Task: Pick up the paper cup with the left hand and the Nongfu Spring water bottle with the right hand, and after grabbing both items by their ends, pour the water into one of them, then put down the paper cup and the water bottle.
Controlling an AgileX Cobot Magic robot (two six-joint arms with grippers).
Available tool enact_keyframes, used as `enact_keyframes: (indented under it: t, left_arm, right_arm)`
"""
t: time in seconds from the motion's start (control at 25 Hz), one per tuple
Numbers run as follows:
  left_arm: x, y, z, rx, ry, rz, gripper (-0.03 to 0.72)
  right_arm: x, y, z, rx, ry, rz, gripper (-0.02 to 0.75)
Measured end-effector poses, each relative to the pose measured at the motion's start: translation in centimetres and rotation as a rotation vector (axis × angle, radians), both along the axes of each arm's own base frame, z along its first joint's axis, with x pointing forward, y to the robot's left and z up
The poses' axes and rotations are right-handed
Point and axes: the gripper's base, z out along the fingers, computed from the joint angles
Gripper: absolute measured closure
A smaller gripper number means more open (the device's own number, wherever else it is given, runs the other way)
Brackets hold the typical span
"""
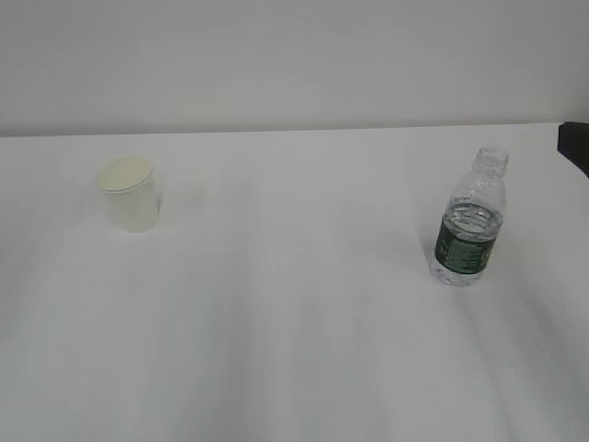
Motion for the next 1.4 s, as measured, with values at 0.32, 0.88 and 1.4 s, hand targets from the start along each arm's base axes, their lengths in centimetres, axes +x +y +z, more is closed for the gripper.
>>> enact_keyframes:
  t: [0.32, 0.88, 1.4]
  left_arm:
    - [0.9, 0.1, -1.8, 0.003, 0.025, 0.008, 0.157]
    - [-1.7, -2.8, -7.1, 0.008, -0.021, -0.109, 0.158]
    - [-4.0, -4.6, -10.4, -0.029, 0.032, -0.187, 0.160]
  right_arm:
    - [1.6, 0.2, -1.7, 0.024, 0.025, -0.012, 0.152]
    - [-0.1, -0.1, -6.0, 0.076, 0.009, -0.034, 0.152]
    - [-2.3, -0.1, -9.1, 0.115, 0.039, -0.009, 0.153]
